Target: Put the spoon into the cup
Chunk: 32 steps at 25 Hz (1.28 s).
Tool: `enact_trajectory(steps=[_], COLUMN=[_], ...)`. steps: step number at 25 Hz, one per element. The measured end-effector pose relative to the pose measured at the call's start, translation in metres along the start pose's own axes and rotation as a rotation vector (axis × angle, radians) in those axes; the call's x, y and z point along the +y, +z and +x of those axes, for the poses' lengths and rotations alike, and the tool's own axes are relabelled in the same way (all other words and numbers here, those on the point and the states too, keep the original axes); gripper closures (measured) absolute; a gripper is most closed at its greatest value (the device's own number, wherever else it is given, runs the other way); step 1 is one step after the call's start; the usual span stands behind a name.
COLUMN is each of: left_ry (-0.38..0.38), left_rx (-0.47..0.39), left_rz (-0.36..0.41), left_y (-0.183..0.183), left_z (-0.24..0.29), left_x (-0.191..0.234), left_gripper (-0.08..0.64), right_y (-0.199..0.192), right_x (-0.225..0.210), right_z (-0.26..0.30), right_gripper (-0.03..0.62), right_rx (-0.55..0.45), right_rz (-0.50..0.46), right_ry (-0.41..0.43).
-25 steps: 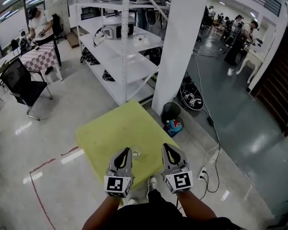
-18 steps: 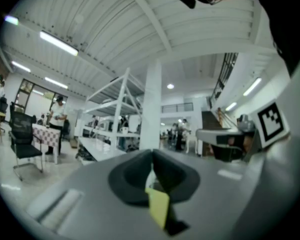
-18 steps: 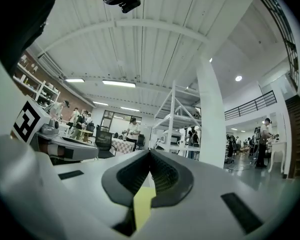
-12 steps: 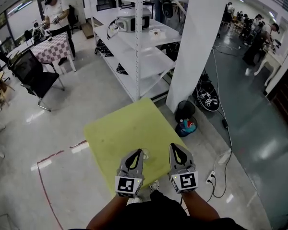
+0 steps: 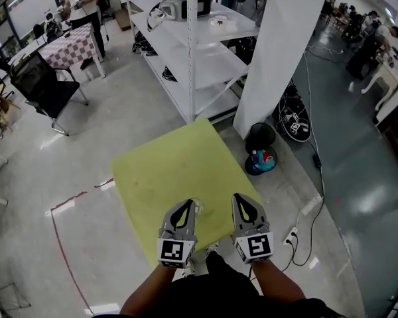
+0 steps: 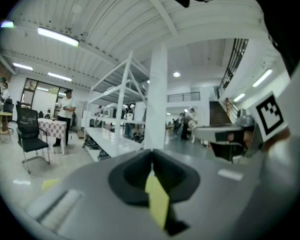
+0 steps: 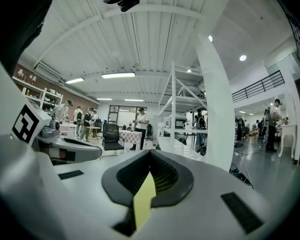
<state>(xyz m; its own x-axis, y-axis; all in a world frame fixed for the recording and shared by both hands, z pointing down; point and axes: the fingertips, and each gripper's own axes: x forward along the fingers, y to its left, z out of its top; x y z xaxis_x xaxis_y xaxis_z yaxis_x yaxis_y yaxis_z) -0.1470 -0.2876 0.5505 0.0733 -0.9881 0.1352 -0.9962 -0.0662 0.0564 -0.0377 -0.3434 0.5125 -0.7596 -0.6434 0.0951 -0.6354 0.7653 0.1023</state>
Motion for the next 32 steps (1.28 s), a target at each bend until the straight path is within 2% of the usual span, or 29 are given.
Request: enact_trajectory(steps=[4, 9, 19, 23, 27, 32], left_ry=[0.031, 0.038, 0.052, 0.046, 0.049, 0.053], left_rx=[0.021, 0.110, 0.220, 0.229, 0.280, 0.300], left_rz=[0.012, 0.013, 0.002, -0.021, -0.003, -0.026], left_y=[-0.012, -0.043, -0.097, -0.102, -0.124, -0.138], left_z=[0.012, 0.020, 0.030, 0.038, 0.041, 0.045], left_x=[0.006, 0.003, 0.004, 0.003, 0.005, 0.012], left_gripper=[0.548, 0.548, 0.548, 0.548, 0.548, 0.548], right_y=[-0.016, -0.031, -0.079, -0.093, -0.104, -0.115], right_x=[-0.004, -0.006, 0.004, 0.009, 0.011, 0.015], right_z=[0.009, 0.020, 0.031, 0.035, 0.039, 0.046], right_gripper=[0.584, 0.584, 0.584, 0.584, 0.584, 0.584], right_rx=[0.029, 0.059, 0.145, 0.173, 0.197, 0.225], right_rz=[0.027, 0.051, 0.093, 0.108, 0.118, 0.128], right_ry=[0.026, 0.064, 0.131, 0.148, 0.166, 0.182])
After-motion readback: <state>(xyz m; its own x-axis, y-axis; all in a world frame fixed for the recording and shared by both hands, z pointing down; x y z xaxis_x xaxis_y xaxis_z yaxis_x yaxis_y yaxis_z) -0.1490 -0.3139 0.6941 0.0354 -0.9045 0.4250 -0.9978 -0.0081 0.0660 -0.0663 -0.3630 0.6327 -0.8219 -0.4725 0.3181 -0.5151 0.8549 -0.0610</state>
